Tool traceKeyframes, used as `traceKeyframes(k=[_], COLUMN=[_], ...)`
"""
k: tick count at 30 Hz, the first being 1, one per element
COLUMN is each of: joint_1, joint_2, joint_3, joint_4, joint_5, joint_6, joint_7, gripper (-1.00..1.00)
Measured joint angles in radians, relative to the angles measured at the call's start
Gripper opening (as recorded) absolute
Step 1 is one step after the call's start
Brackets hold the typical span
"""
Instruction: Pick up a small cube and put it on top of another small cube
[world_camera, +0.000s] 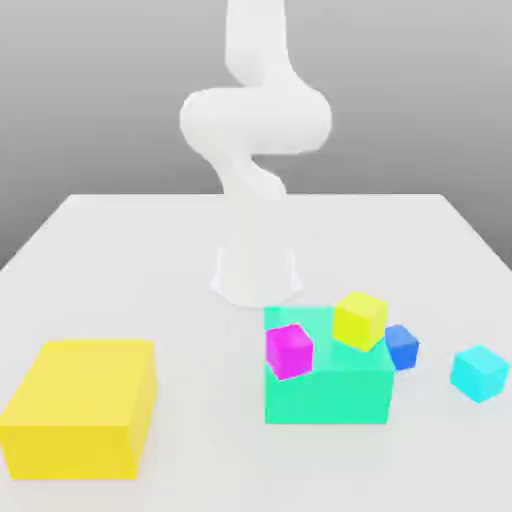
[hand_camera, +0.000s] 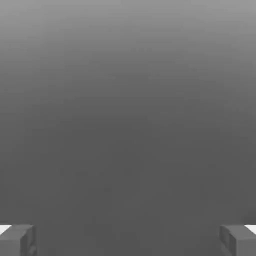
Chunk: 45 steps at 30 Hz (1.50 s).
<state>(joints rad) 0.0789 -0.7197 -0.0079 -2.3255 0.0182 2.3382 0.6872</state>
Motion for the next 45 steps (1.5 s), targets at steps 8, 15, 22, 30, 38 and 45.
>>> traceKeyframes(k=[8, 15, 22, 30, 38, 45], joint_1=[0.242, 0.411, 0.562, 0.664, 0.692, 0.670], joint_2=[0.261, 0.484, 0.705, 0.968, 1.069, 0.915], joint_3=[-0.003, 0.039, 0.119, 0.118, 0.086, 0.119], joint_4=[-0.083, -0.153, -0.225, -0.263, -0.246, -0.275], joint_5=[0.059, 0.096, 0.059, -0.112, -0.139, -0.086], joint_6=[0.124, 0.230, 0.339, 0.499, 0.578, 0.454], joint_7=[-0.365, -0.667, -0.917, -1.008, -0.989, -1.030], gripper=[0.00, 0.00, 0.00, 0.00, -1.00, -1.00])
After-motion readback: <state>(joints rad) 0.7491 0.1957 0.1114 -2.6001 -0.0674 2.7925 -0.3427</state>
